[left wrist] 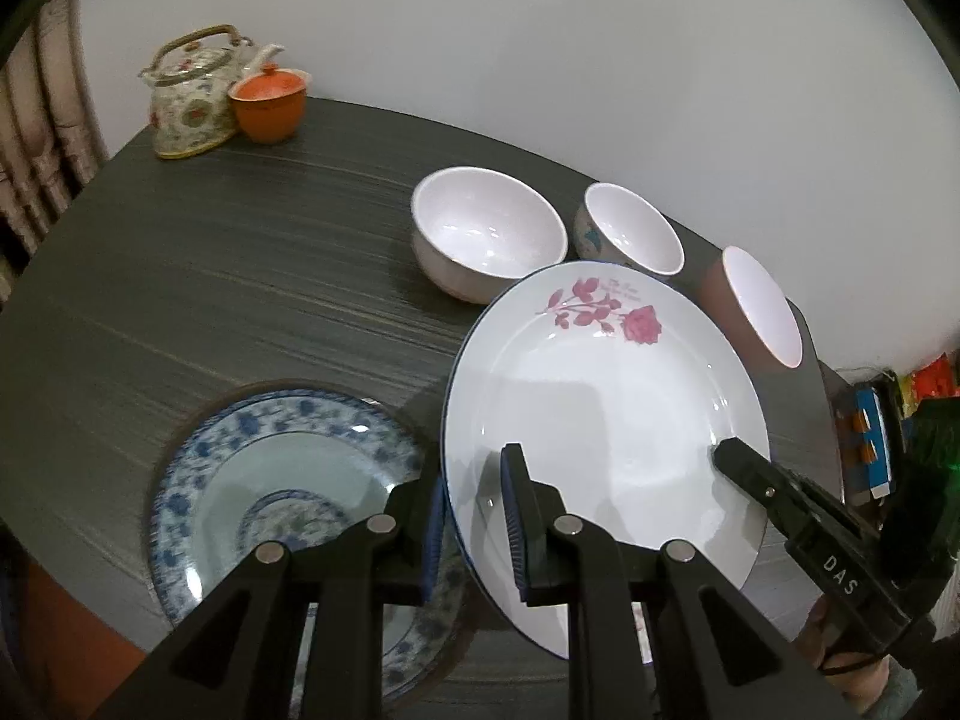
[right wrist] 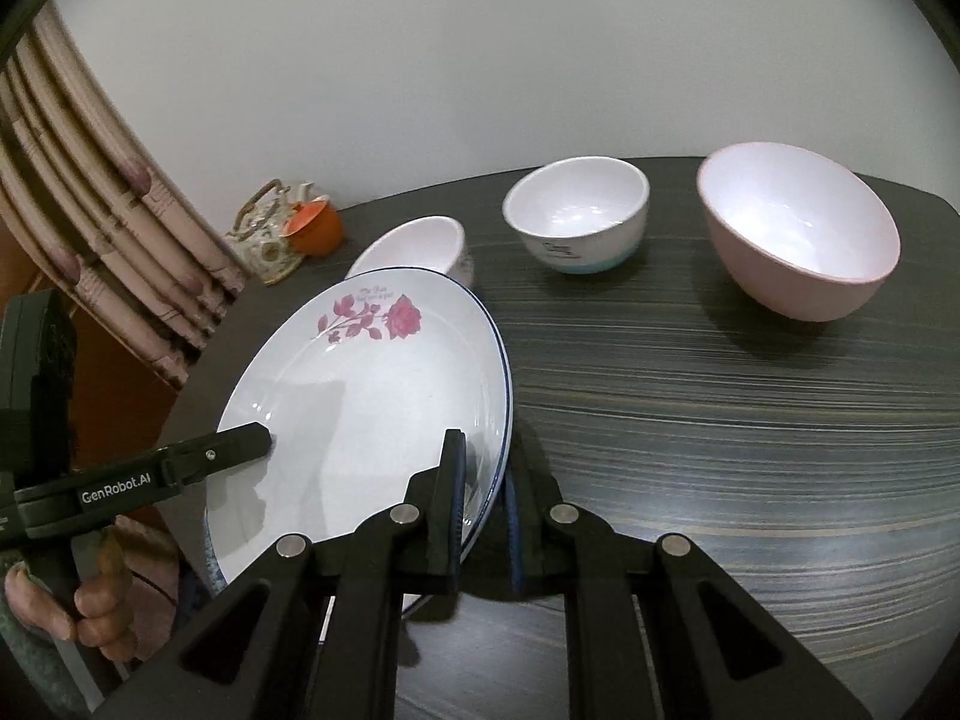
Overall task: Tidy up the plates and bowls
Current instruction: 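Carry the pink-flower plate with both tools onto the blue-and-white plate stack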
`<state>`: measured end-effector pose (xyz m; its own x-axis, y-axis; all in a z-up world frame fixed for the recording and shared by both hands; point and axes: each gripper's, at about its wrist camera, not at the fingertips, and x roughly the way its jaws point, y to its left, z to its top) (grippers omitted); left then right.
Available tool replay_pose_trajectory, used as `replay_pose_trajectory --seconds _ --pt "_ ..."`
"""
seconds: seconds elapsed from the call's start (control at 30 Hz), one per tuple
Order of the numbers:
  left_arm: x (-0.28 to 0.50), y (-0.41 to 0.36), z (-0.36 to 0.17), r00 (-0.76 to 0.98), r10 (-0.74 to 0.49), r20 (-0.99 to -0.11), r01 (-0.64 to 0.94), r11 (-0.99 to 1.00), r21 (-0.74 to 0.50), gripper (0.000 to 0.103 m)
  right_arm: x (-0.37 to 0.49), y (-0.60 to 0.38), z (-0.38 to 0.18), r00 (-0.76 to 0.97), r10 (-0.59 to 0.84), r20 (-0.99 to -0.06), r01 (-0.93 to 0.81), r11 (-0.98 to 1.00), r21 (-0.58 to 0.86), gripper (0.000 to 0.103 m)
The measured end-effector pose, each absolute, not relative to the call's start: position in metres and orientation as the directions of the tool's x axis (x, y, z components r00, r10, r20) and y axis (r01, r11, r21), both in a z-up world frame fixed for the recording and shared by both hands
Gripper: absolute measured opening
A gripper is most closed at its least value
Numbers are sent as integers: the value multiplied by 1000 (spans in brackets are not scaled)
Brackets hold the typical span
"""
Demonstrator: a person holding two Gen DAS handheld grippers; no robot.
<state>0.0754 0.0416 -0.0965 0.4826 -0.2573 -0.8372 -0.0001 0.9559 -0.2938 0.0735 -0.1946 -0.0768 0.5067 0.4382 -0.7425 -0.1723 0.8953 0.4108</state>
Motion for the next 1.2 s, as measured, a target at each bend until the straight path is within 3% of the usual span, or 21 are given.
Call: replay_pose_trajectory --seconds 0.67,1.2 --pt "26 134 -91 528 -182 -829 -130 948 -291 18 50 -107 -67 459 501 -733 -276 865 419 13" --pt "19 184 -123 478 -123 -869 -237 935 -263 18 52 -47 -93 390 519 -760 -321 851 416 13"
